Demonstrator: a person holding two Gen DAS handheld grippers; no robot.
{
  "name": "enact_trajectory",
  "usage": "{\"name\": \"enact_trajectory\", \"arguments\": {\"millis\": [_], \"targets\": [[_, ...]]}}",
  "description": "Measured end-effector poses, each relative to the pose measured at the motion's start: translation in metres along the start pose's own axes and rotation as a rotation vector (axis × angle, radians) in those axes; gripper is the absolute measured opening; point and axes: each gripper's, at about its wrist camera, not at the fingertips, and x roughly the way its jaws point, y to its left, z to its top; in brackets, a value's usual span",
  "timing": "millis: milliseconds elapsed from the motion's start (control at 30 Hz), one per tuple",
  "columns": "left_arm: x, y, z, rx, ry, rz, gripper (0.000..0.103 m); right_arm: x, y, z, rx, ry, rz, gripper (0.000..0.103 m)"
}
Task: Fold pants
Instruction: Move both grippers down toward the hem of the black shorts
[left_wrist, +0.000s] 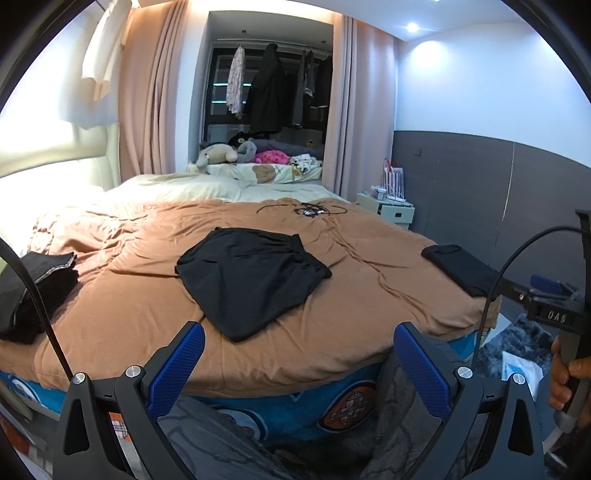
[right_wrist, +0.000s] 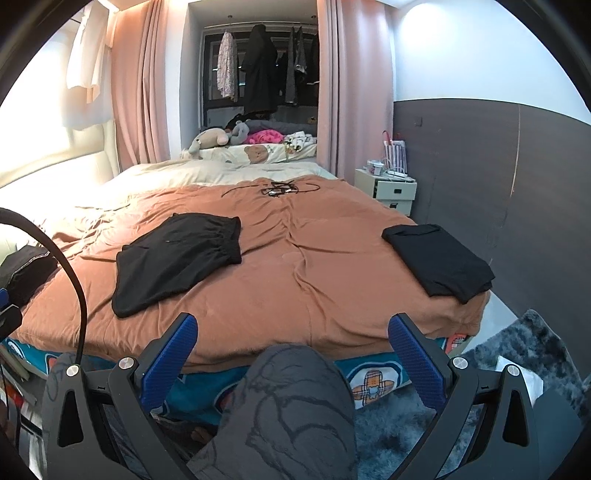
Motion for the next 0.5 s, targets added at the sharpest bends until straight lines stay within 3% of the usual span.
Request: {"name": "enact_trajectory", "arguments": {"millis": [500], "targets": [[0.070,0.054,0.023,-0.074,0.150,0.072,0.103,0.083,0.005,0.056,-0.037,0.082,0.200,0.103]]}}
